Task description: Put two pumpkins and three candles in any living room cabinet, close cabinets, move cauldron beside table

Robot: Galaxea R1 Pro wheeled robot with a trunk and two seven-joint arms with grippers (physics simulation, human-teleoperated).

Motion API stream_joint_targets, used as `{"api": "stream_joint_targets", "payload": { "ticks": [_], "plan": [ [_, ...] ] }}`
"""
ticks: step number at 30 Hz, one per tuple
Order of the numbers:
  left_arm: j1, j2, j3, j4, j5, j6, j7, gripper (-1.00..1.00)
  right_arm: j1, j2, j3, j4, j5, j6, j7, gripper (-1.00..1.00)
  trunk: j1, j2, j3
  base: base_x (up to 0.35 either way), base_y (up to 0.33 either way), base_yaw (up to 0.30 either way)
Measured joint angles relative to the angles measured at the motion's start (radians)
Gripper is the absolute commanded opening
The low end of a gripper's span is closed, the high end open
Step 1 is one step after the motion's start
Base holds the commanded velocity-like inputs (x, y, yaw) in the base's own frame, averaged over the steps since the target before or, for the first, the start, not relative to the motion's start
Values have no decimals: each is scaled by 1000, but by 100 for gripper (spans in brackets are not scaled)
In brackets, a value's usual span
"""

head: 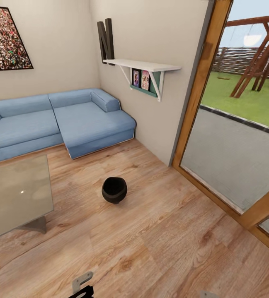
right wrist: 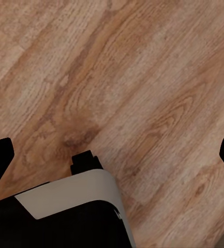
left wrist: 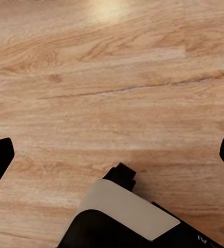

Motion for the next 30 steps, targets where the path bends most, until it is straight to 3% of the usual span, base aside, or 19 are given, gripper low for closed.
{"api": "stream_joint_targets", "payload": {
  "ticks": [8,13,22,30],
  "plan": [
    [0,-2,-1,0,-1,0,-2,100,6,0,1,0,3,-14,0,100,-31,56,25,0,0,0],
    [-29,-9,0,-3,0,25,12,100,1,28,4,-27,1,8,-4,100,-31,56,25,0,0,0],
    [-19,27,-8,24,-4,24,-13,100,2,79,6,-28,12,1,-5,100,-50,91,41,0,0,0],
    [-18,32,-8,25,-3,25,-57,100,2,83,3,-29,12,0,-6,100,-80,147,66,0,0,0]
  ]
}}
